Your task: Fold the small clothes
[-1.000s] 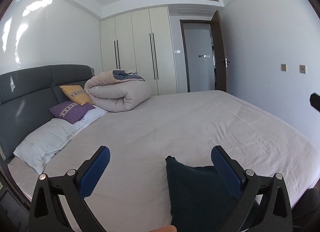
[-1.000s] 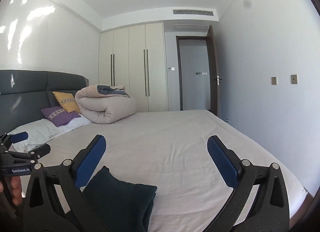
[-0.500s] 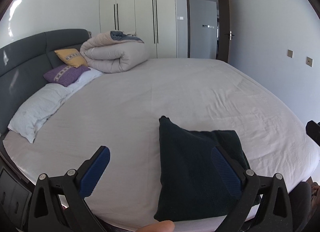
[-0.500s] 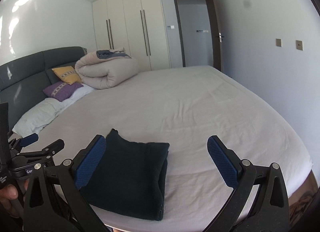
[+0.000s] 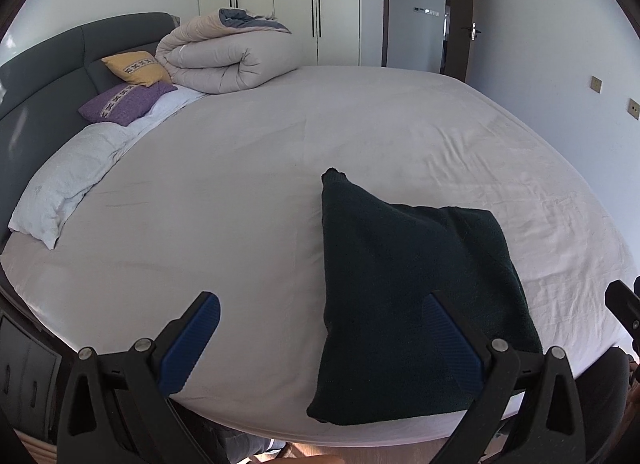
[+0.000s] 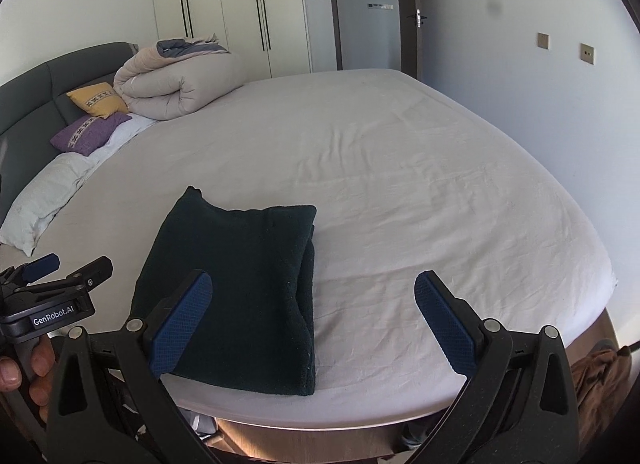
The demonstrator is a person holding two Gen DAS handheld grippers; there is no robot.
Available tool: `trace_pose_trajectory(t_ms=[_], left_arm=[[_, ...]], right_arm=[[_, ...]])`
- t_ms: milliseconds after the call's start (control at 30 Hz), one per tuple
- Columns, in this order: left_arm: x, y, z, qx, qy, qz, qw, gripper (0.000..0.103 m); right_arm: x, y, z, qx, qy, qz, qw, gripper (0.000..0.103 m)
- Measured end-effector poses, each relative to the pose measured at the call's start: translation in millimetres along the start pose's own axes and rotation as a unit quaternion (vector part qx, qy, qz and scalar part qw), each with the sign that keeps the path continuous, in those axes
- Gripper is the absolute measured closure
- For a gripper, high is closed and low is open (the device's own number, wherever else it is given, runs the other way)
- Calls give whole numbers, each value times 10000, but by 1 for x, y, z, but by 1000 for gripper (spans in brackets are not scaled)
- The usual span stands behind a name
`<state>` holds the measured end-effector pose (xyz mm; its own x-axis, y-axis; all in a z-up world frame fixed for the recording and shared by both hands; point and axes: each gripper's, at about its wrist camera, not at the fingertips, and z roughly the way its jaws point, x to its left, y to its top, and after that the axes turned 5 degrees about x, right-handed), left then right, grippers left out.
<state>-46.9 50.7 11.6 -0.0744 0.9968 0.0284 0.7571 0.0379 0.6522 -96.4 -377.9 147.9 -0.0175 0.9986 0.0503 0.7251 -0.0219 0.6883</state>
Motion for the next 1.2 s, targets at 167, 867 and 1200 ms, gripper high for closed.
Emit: trace_pose_trajectory(t_ms=[167,867,1200], left_arm=[[-3,-2,3,60,-81,88,9999,0],[-2,-3,8,167,-191,75,9997,0],[-4,-5,9,178,-210,127,9995,0]], right_arm=[[-4,-1,6,157,-62,132,9998,0],[8,-6,20,387,-38,29,9992,0],[10,-6,22,422,-20,41,9991,0]])
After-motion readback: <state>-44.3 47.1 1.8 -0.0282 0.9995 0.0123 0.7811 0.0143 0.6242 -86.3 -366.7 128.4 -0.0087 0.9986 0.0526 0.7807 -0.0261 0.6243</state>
